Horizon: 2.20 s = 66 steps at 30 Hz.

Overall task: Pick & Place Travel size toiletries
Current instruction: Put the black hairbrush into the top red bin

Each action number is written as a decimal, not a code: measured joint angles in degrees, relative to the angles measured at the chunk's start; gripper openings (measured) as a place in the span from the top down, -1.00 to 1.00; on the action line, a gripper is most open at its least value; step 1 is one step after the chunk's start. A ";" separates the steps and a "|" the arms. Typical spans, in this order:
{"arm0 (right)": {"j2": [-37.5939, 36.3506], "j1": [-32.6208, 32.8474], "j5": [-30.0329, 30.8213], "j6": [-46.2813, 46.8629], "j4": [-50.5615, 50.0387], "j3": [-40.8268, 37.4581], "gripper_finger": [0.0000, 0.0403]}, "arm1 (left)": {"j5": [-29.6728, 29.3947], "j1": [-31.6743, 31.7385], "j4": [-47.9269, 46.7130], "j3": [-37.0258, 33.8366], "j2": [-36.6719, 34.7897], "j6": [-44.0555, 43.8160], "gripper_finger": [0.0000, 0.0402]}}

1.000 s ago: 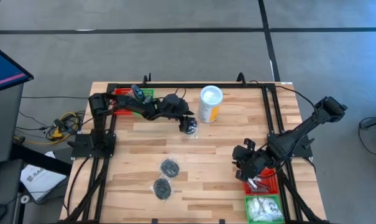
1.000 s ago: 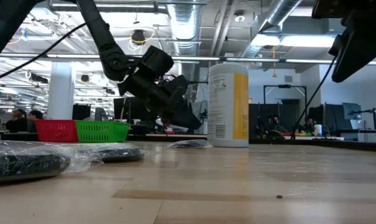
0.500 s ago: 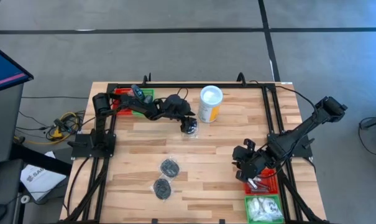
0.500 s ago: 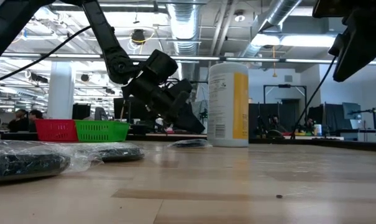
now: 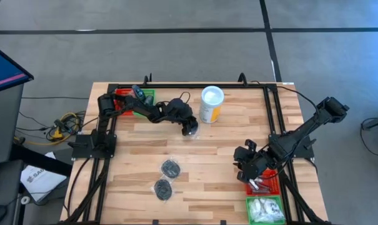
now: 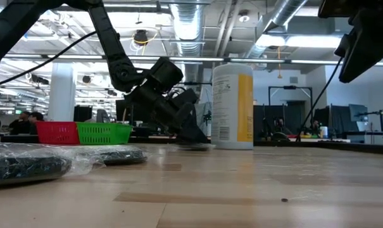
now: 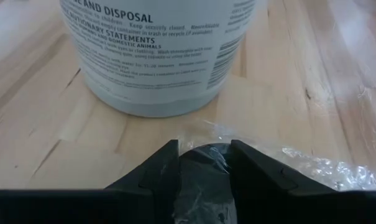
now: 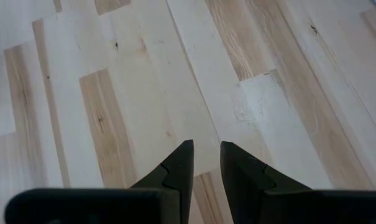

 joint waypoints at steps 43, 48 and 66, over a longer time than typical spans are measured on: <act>0.02 -0.13 0.33 -1.47 0.63 0.00 0.64 | -0.22 -4.26 -4.82 -0.23 -7.63 1.88 1.00; 0.02 -0.13 0.51 -1.53 0.66 0.00 0.64 | -0.26 -5.60 -4.73 -0.20 -10.02 2.04 1.00; 0.02 -0.20 3.23 -9.01 6.80 0.00 0.64 | -7.41 -11.39 -10.92 -0.08 -24.43 4.69 1.00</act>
